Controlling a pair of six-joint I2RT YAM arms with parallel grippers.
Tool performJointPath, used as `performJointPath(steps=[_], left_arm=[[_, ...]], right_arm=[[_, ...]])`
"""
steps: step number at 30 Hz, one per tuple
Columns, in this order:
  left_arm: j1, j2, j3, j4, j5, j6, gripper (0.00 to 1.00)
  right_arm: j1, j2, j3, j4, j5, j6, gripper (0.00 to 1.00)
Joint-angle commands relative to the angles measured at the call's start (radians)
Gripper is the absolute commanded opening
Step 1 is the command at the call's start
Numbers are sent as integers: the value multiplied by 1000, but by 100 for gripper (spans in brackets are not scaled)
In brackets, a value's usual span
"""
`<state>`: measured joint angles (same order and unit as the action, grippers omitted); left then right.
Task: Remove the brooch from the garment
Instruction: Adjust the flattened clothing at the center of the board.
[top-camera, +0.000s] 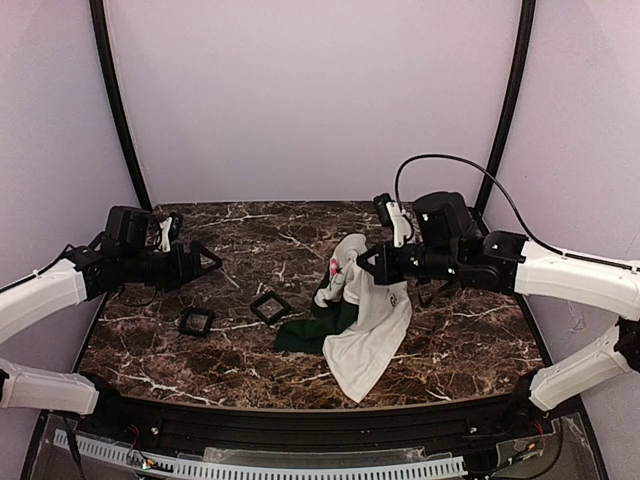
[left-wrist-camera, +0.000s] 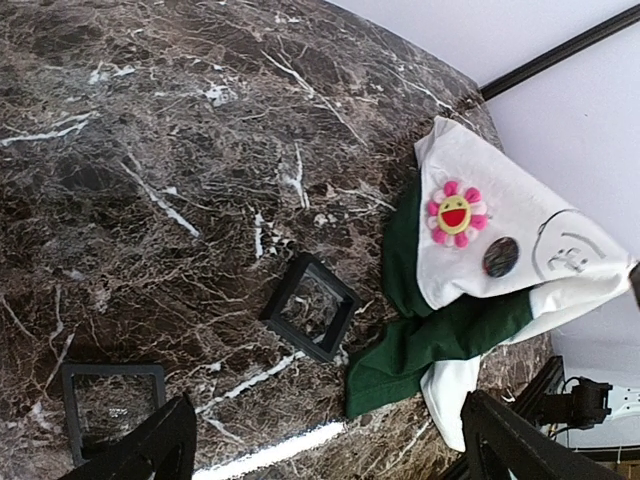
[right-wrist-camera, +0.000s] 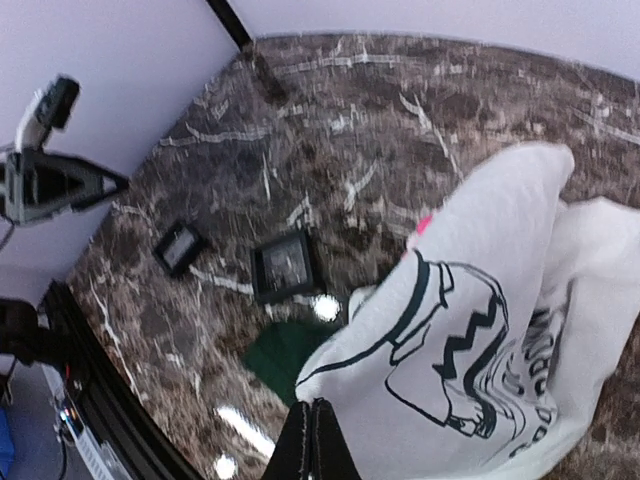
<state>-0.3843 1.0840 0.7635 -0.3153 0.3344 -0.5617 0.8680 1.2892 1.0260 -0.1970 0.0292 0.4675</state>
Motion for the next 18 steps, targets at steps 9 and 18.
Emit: performJointPath(steps=[9, 18], left_arm=[[-118, 120, 22, 147, 53, 13, 93], [-274, 318, 120, 270, 46, -30, 91]], right_arm=[[58, -253, -353, -422, 163, 499, 0], [59, -226, -201, -456, 265, 390, 65]])
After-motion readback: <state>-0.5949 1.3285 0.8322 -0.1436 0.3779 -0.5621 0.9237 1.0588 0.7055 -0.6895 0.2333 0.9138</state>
